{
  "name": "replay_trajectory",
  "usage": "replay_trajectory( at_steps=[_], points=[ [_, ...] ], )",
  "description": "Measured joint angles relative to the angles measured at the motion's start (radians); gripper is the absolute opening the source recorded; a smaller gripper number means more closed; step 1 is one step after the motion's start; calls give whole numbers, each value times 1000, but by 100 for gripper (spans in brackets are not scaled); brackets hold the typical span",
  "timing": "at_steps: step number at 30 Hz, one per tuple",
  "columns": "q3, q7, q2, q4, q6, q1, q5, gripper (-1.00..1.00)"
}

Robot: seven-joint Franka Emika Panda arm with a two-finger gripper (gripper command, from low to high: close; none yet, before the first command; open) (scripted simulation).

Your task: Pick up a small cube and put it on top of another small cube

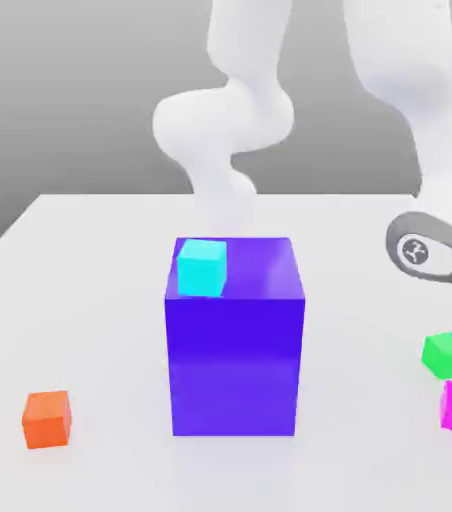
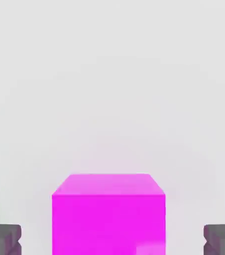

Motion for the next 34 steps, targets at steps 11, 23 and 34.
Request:
replay_trajectory(
  at_steps=[11,23,34],
  points=[
    [70,-36,-168,-45,-122,-39,95,-100],
    [149,407,-399,-197,-189,90,239,-100],
    [95,627,-245,-215,-26,136,87,100]
  ],
)
